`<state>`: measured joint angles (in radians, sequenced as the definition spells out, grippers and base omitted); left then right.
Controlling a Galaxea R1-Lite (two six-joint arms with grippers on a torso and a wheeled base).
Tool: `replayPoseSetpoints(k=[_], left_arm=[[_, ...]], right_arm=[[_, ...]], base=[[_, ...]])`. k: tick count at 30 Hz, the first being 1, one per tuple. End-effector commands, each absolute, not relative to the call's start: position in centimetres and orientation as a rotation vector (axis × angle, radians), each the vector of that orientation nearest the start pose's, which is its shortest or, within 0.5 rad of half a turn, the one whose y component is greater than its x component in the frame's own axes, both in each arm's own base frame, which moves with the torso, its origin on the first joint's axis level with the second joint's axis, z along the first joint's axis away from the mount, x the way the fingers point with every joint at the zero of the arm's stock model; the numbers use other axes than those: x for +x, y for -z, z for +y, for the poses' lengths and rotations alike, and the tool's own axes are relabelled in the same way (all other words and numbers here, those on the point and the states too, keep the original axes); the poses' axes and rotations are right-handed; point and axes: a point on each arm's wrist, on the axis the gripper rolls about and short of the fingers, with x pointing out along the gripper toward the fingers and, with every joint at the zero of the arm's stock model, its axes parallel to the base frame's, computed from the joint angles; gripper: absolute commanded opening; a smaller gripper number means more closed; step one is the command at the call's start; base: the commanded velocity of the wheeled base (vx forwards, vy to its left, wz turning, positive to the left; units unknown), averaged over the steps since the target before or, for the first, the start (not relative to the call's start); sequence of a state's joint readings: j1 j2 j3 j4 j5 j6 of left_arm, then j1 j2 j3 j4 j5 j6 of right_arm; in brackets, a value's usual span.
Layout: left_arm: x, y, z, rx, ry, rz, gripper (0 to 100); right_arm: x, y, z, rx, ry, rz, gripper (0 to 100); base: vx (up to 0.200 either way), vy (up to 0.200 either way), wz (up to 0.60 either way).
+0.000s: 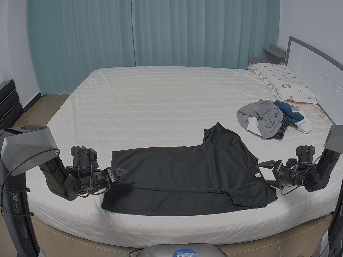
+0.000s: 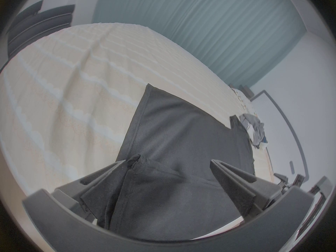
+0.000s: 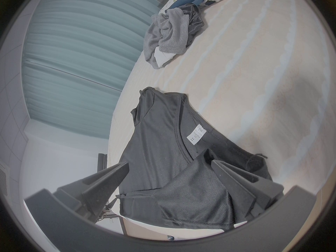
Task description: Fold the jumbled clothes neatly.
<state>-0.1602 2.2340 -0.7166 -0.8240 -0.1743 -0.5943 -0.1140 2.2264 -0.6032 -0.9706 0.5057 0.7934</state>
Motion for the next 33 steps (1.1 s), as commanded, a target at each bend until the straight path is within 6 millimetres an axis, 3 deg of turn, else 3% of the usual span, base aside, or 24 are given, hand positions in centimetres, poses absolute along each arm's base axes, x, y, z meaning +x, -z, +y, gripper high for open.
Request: replayPoseSetpoints(k=[1,22,23,33], left_arm=[[34.1,1.2,-6.0,-0.536,0.109,0.806,100],[34.7,2.5,-6.4,-0.518,0.128,0.784,100],[34.6,2.5,-6.4,-0.518,0.127,0.786,0],[34.4,2.3,-6.1,-0.519,0.104,0.784,0]], right_arm=[[32.5,0.3,-2.6,0.958,-0.108,0.76,100],[32.5,0.4,-2.1,0.953,-0.121,0.768,100],[32.5,0.4,-2.1,0.953,-0.121,0.768,100],[32.5,0.1,-2.1,0.932,-0.131,0.745,100]], base=[[0.0,0.0,0.0],[0.0,0.0,0.0],[0.0,0.0,0.0],[0.0,0.0,0.0]])
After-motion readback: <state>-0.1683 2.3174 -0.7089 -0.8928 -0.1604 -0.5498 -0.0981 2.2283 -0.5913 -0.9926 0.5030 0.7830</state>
